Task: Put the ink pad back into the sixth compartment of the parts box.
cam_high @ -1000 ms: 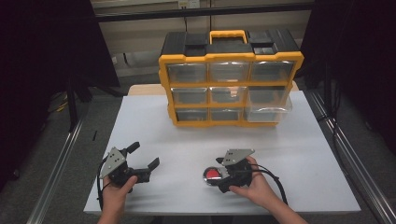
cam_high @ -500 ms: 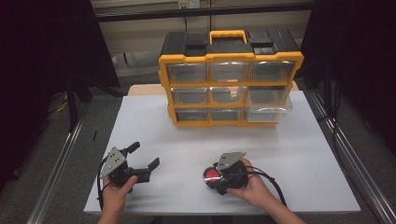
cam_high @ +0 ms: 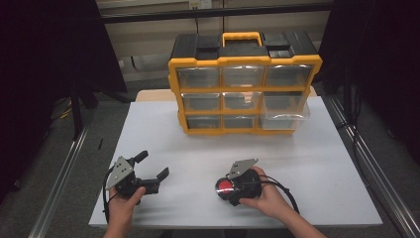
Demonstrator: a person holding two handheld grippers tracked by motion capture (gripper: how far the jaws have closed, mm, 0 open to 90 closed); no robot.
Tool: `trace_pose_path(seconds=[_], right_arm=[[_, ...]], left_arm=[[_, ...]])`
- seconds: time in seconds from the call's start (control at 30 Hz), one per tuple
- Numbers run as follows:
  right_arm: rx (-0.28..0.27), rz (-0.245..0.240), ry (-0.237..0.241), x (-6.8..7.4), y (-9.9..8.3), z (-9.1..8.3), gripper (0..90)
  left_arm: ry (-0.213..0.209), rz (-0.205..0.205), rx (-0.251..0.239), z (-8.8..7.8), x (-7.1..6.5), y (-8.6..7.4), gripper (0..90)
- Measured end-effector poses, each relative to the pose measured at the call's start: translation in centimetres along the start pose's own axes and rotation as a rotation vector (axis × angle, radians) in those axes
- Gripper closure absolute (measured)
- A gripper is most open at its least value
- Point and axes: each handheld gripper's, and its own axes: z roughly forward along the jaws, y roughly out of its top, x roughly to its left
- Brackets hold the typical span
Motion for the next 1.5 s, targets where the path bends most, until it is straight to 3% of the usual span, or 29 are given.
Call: trace_pose_path(seconds=[0.2, 0.3, 0.47, 0.73, 0.83, 0.93, 1.0, 1.07, 1.23, 1.27, 1.5], right_arm=[[0.032, 0.008, 0.01, -0.2, 0.1, -0.4, 30.0], [0.058, 0.016, -0.01, -0.3, 0.1, -0.9, 30.0], [0.042, 0.052, 0.002, -0.7, 0.4, -1.8, 30.0], [0.078, 0.064, -0.002, -1.0, 1.3, -3.1, 30.0], [0.105, 0.06, -0.011, -1.1, 1.6, -3.6, 30.0], [0.104, 0.065, -0.007, -1.2, 1.7, -3.9, 30.0], [0.127, 0.067, -0.013, -1.2, 1.7, -4.1, 30.0], [0.141, 0.081, -0.017, -1.2, 1.8, -4.4, 30.0], [0.121, 0.081, -0.005, -1.6, 2.1, -5.0, 30.0], [0.129, 0.09, -0.004, -1.7, 2.2, -5.2, 30.0], [0.147, 0.105, -0.011, -2.1, 2.4, -6.0, 30.0]], left_arm=[[0.002, -0.003, -0.001, 0.0, 0.0, 0.0, 2.6], [0.002, -0.006, -0.003, 0.0, -0.1, 0.0, 2.6], [0.002, -0.007, -0.004, 0.0, -0.1, 0.0, 2.6], [0.007, 0.01, 0.008, -0.1, 0.1, 0.0, 2.6], [0.012, -0.03, -0.022, 0.1, -0.2, 0.0, 2.6], [0.012, -0.028, -0.022, 0.0, -0.2, 0.0, 2.6], [0.013, -0.014, -0.014, 0.0, -0.1, 0.0, 2.6], [0.014, -0.024, -0.021, 0.0, -0.2, 0.0, 2.6], [0.006, -0.017, -0.012, 0.0, -0.1, 0.0, 2.6], [0.009, -0.032, -0.023, 0.1, -0.2, 0.0, 2.6], [0.006, -0.023, -0.016, 0.0, -0.2, 0.0, 2.6]])
